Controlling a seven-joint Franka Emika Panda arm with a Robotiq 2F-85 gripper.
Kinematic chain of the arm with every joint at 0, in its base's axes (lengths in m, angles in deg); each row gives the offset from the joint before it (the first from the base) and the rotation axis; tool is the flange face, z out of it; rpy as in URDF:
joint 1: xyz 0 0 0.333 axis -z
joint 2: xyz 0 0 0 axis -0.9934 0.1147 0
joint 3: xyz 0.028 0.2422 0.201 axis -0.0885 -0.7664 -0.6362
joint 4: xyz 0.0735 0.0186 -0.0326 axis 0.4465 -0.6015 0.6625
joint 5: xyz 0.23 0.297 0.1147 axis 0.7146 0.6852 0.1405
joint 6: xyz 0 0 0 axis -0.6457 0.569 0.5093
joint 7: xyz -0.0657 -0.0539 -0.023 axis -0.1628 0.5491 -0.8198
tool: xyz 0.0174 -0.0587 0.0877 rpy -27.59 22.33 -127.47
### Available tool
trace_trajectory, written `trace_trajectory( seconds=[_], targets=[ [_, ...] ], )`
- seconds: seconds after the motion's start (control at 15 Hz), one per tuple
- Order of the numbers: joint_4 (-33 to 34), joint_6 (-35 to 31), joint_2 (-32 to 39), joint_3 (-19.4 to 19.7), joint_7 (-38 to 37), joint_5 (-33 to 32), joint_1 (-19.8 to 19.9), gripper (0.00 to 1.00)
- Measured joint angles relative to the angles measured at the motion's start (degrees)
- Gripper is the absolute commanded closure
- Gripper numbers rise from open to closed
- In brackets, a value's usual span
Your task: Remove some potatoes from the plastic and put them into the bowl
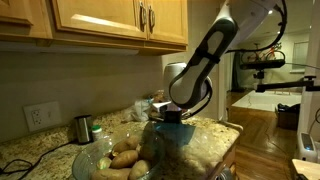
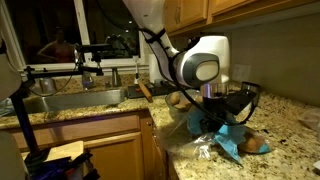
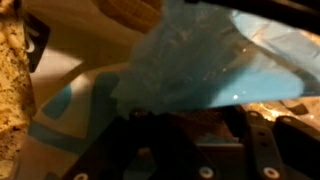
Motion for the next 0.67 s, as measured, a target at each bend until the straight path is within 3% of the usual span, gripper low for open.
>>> trace_trajectory(
  seconds=[0.67],
  targets=[
    [-3.2, 0.6, -6.2, 0.1, 1.4, 0.0, -0.5, 0.68]
  ],
)
